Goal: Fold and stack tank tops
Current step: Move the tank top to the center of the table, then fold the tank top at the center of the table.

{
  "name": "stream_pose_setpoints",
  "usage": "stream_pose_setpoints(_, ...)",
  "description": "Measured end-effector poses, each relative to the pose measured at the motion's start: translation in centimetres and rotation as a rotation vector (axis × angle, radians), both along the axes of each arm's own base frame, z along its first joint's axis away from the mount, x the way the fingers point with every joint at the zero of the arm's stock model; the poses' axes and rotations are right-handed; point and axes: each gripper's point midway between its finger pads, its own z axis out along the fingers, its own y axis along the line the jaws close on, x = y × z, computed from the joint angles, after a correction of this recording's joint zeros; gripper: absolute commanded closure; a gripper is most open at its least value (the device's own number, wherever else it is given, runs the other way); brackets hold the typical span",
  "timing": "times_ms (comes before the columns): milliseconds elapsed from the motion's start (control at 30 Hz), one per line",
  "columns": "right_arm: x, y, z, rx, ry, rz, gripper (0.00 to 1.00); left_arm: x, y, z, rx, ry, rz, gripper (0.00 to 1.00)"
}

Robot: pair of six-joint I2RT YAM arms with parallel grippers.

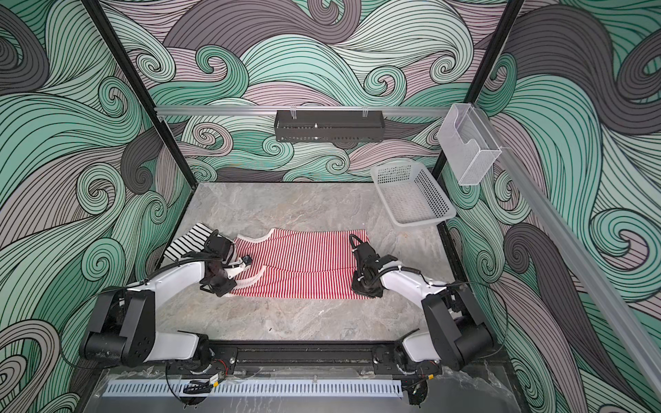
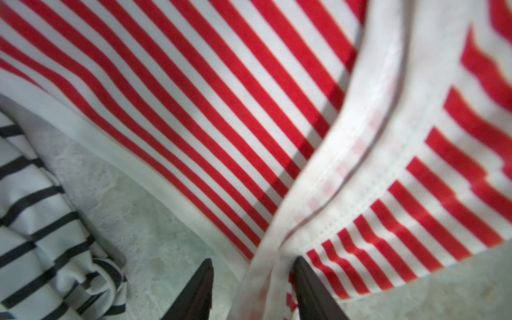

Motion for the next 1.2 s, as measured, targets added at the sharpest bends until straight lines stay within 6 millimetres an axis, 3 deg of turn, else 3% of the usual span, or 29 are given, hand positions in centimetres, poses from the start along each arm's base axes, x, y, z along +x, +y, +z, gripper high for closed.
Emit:
stream_pose_setpoints(233, -3.5, -0.5, 0.2, -0.029, 0.067, 0.013, 0.73, -5.4, -0.4, 0.6, -0.047, 0.144, -0.03, 0.49)
stream_pose_setpoints(367, -4.9, -0.7, 1.0, -0.028, 0.093, 0.014, 0.72, -5.7, -0.5, 1.5, -0.056, 0.133, -0.031, 0.48)
stream_pose_setpoints(467, -4.5, -0.5, 2.3, -0.016, 0.068, 0.012, 0.62, -4.7, -0.7, 2.6, -0.064, 0.112, -0.026, 0.48)
stream_pose_setpoints(600, -1.4, 0.2, 5.1, 0.012, -0.015, 0.0, 0.55, -0.9, -1.9, 5.6, -0.119, 0.021, -0.018, 0.45)
stream_pose_setpoints(733, 3.4, 0.1, 7.4, 0.047, -0.099, -0.044, 0.5, 4.0, -3.3, 8.0, -0.186, -0.07, 0.006, 0.42)
stream_pose_setpoints(867, 8.5, -0.7, 8.0, 0.058, -0.14, -0.081, 0.49, 9.7, -5.0, 9.0, -0.258, -0.09, 0.05, 0.42)
stream_pose_setpoints(1033, 15.3, -1.4, 7.3, 0.067, -0.165, -0.111, 0.52, 17.8, -7.5, 8.4, -0.33, -0.082, 0.122, 0.42)
stream_pose_setpoints(1100, 17.3, -1.9, 6.4, 0.069, -0.164, -0.124, 0.55, 19.7, -8.4, 7.2, -0.336, -0.066, 0.135, 0.42)
stream_pose_setpoints(1200, 19.4, -2.7, 4.6, 0.062, -0.141, -0.144, 0.57, 20.9, -9.8, 4.9, -0.335, -0.014, 0.142, 0.41)
